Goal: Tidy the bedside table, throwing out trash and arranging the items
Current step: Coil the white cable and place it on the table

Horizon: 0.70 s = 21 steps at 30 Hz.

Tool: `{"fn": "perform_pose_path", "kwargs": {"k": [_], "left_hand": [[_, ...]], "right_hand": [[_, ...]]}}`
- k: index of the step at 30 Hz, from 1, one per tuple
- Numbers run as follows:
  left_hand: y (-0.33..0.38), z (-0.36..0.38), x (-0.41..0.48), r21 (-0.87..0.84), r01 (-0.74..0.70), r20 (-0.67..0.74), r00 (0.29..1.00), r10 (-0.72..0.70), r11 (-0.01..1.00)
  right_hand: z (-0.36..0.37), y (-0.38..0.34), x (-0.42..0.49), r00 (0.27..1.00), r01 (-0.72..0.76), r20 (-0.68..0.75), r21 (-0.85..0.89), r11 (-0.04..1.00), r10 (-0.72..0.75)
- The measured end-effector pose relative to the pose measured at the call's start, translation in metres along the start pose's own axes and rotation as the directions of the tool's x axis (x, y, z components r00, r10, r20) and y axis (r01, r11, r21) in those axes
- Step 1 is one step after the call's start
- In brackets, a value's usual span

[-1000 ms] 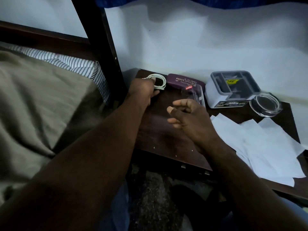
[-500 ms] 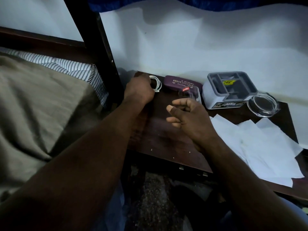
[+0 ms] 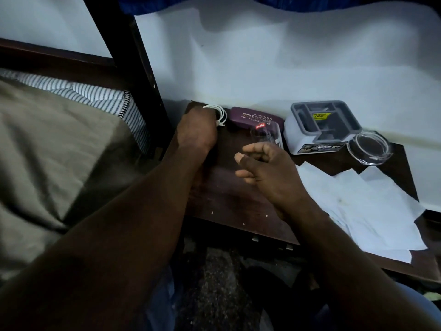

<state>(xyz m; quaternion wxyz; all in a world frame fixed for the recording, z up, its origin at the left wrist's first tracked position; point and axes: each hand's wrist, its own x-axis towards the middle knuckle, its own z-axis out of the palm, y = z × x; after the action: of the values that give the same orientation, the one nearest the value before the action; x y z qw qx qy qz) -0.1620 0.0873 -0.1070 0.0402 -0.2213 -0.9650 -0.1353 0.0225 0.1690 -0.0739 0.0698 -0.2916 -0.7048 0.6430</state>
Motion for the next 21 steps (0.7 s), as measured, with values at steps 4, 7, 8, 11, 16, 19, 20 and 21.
{"fn": "perform_pose_path", "kwargs": {"k": [4,7,8,11,16,19,20,21], "left_hand": [[0.002,-0.003,0.004,-0.059,0.020,0.016,1.000,-0.019,0.998],[0.001,-0.008,0.005,-0.115,0.062,0.018,0.998,-0.060,0.991],[0.001,-0.011,0.004,-0.130,0.077,0.018,0.997,-0.075,0.988],[-0.002,-0.020,0.002,-0.183,0.146,0.042,0.989,-0.141,0.972],[-0.006,-0.027,-0.005,-0.078,0.185,0.151,0.973,-0.172,0.980],[0.000,-0.027,-0.018,-0.043,0.112,0.288,0.953,-0.095,0.993],[0.003,-0.026,-0.023,-0.034,0.080,0.332,0.941,-0.064,0.996],[0.006,-0.026,-0.029,-0.028,0.053,0.373,0.927,-0.038,0.998]], "right_hand": [[-0.003,0.000,-0.001,1.000,0.008,-0.008,-0.019,1.000,-0.008],[-0.005,0.000,-0.002,1.000,0.011,-0.012,-0.036,0.999,-0.012],[-0.005,0.000,-0.002,1.000,0.010,-0.015,-0.035,0.999,-0.010],[-0.006,-0.002,-0.004,1.000,0.000,-0.019,-0.024,1.000,-0.001],[-0.007,-0.003,-0.009,1.000,0.021,-0.020,-0.068,0.997,-0.023],[-0.007,-0.003,-0.012,0.999,0.017,-0.026,-0.092,0.996,-0.019],[-0.007,-0.002,-0.013,0.999,0.015,-0.028,-0.101,0.995,-0.018],[-0.008,-0.002,-0.015,0.999,0.016,-0.029,-0.110,0.994,-0.019]]}}
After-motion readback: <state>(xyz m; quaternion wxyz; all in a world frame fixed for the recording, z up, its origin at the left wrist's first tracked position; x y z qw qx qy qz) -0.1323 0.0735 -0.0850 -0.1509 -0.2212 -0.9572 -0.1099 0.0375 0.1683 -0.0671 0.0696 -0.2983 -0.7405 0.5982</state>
